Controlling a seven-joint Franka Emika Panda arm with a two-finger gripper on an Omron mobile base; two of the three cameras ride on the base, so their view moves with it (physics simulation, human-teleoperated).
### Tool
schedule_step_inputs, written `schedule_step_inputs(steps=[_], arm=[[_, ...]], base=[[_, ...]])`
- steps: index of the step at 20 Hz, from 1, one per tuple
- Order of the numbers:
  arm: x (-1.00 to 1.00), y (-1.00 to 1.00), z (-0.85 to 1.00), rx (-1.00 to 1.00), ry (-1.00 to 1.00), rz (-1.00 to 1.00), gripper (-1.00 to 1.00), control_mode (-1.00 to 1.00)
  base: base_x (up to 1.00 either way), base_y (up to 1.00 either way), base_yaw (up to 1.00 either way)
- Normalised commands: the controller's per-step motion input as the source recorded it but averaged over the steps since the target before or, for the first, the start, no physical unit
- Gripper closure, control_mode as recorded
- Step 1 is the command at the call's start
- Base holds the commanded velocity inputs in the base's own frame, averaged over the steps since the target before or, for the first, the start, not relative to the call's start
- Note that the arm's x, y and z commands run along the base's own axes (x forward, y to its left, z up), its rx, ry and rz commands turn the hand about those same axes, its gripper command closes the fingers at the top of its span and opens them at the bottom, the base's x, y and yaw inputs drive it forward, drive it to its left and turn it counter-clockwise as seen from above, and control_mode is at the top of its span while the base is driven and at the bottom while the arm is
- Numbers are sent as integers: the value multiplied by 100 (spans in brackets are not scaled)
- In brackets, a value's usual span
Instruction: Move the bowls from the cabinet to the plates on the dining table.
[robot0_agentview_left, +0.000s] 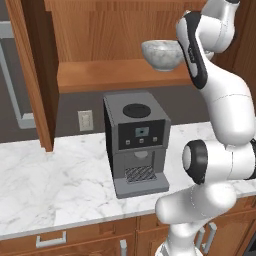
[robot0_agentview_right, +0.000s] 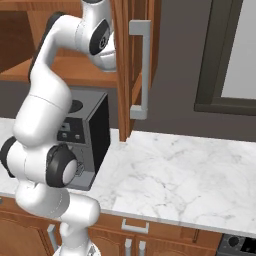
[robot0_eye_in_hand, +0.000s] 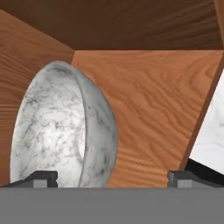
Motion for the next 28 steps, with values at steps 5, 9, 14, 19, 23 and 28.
schedule_step_inputs(steps=[5, 9, 14, 19, 23, 28], arm=[[26, 0, -8, 0, 2, -1, -100, -100], [36, 0, -6, 0, 4, 0, -100, -100], [45, 0, 0, 0, 3, 0, -100, -100], [40, 0, -3, 0, 2, 0, -100, -100], [24, 0, -16, 0, 3, 0, -100, -100], [1, 3, -21, -1, -4, 0, 100, -100]], base=[[0, 0, 0], [0, 0, 0], [0, 0, 0], [0, 0, 0], [0, 0, 0], [0, 0, 0]])
